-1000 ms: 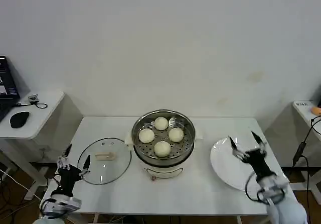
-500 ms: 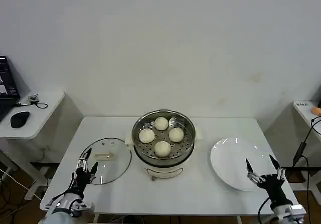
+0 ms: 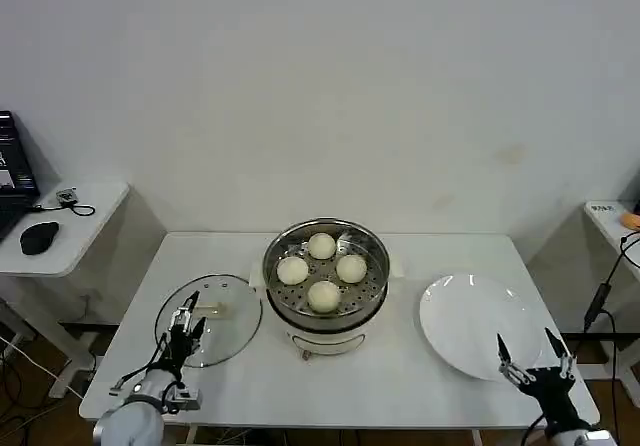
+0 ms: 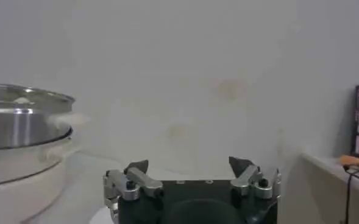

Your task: Take steamed baozi put them in steamer then cover it.

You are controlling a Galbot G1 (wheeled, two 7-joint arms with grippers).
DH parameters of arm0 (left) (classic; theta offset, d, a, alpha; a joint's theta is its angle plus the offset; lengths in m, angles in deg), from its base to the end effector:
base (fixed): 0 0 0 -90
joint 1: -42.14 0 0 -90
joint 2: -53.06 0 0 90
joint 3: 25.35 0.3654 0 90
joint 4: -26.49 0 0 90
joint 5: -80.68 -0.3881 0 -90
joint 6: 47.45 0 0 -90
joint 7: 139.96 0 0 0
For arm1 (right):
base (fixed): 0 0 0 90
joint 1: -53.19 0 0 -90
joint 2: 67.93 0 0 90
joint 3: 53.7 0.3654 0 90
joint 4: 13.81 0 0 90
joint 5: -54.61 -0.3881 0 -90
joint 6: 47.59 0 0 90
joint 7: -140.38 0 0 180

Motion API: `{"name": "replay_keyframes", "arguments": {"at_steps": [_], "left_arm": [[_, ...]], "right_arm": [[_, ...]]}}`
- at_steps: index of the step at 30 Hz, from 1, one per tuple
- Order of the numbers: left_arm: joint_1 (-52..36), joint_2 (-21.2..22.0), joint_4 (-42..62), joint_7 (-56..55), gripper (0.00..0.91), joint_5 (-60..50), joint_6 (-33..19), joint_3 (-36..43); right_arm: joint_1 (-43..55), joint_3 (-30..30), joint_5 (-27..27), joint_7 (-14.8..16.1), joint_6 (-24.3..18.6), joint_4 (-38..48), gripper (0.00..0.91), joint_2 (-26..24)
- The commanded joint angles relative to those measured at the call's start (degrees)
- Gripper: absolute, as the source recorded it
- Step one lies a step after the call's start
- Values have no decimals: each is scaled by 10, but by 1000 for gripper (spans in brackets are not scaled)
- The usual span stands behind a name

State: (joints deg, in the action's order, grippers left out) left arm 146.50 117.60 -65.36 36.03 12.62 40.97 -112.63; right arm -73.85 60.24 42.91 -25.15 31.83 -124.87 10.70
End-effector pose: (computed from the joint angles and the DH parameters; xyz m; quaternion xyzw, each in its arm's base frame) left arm 0.2944 0.1351 -0.4124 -0.0930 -0.6871 -0.7200 0.0276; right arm 0.1482 -0.1886 -0.3531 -0.0107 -0.9950 0.0963 0.0222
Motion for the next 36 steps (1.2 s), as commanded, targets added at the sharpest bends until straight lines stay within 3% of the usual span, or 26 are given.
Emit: {"name": "replay_keyframes", "arguments": {"at_steps": [1, 22, 24, 25, 26, 36], "left_arm": [[-68, -1, 79, -1, 907, -22, -1, 22], [-141, 15, 150, 2, 907, -16, 2, 38], [-143, 17, 157, -2, 635, -16, 0, 39], [-144, 18, 159, -4, 262, -16, 0, 38], [-144, 18, 161, -4, 0, -16, 0, 38], [-137, 17, 156, -10, 0, -13, -7, 31]], "right_arm": [[-14, 8, 4, 2, -5, -1, 907, 9], [-16, 2, 16, 4, -11, 11, 907, 18], [-16, 1, 16, 5, -11, 12, 907, 18], [-15, 0, 17, 5, -11, 12, 907, 18], [-15, -1, 17, 5, -10, 12, 907, 18], [-10, -5, 17, 6, -9, 17, 907, 17]]}}
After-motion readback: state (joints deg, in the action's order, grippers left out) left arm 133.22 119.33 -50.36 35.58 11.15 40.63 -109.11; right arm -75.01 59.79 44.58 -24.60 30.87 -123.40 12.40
